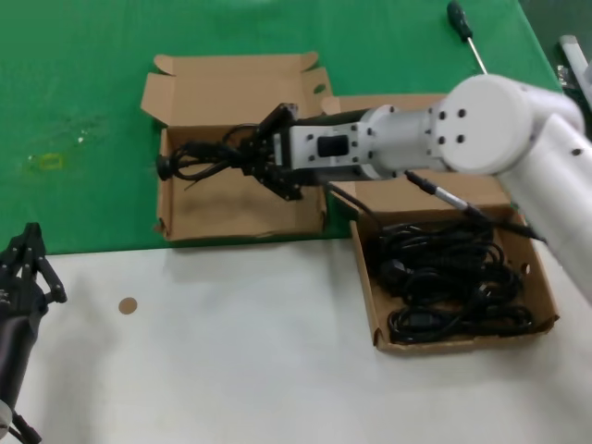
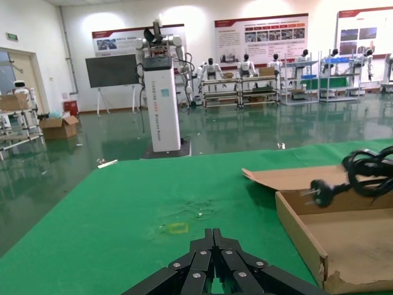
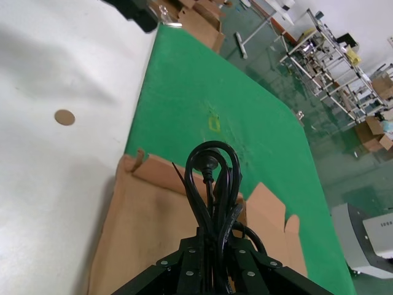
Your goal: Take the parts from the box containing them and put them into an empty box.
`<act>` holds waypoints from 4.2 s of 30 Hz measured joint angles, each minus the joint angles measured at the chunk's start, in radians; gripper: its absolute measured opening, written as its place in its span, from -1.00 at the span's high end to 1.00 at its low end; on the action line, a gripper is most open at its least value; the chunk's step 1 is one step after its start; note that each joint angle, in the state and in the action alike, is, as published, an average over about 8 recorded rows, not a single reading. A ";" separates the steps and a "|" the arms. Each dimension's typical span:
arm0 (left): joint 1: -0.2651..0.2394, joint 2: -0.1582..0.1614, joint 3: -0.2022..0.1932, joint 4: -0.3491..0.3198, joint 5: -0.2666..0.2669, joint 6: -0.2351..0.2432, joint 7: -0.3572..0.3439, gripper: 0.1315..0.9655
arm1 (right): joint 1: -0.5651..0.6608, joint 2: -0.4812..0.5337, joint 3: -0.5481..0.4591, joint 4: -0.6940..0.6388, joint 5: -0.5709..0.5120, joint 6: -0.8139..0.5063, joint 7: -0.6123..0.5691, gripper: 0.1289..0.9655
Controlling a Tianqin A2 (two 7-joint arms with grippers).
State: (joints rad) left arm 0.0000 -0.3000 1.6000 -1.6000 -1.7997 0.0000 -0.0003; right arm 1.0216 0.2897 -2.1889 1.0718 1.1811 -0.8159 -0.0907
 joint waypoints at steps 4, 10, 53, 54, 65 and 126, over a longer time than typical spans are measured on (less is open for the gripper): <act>0.000 0.000 0.000 0.000 0.000 0.000 0.000 0.95 | 0.013 -0.049 -0.009 -0.090 -0.002 0.046 -0.055 0.83; 0.000 0.000 0.000 0.000 0.000 0.000 0.000 0.95 | 0.033 -0.105 -0.011 -0.224 0.011 0.115 -0.155 0.83; 0.000 0.000 0.000 0.000 0.000 0.000 0.000 0.95 | 0.036 -0.042 0.029 -0.220 0.016 0.161 -0.154 -0.31; 0.000 0.000 0.000 0.000 0.000 0.000 0.000 0.95 | 0.031 -0.032 0.031 -0.200 0.010 0.157 -0.137 -0.31; 0.000 0.000 0.000 0.000 0.000 0.000 0.000 0.94 | 0.004 0.010 0.046 -0.113 -0.014 0.144 -0.066 -0.71; 0.000 0.000 0.000 0.000 0.000 0.000 0.000 -0.97 | -0.768 0.010 0.455 0.370 0.462 0.649 0.052 -1.00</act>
State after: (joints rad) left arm 0.0000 -0.3000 1.6000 -1.6000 -1.7999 0.0000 0.0001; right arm 0.2537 0.3000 -1.7342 1.4414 1.6432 -0.1664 -0.0388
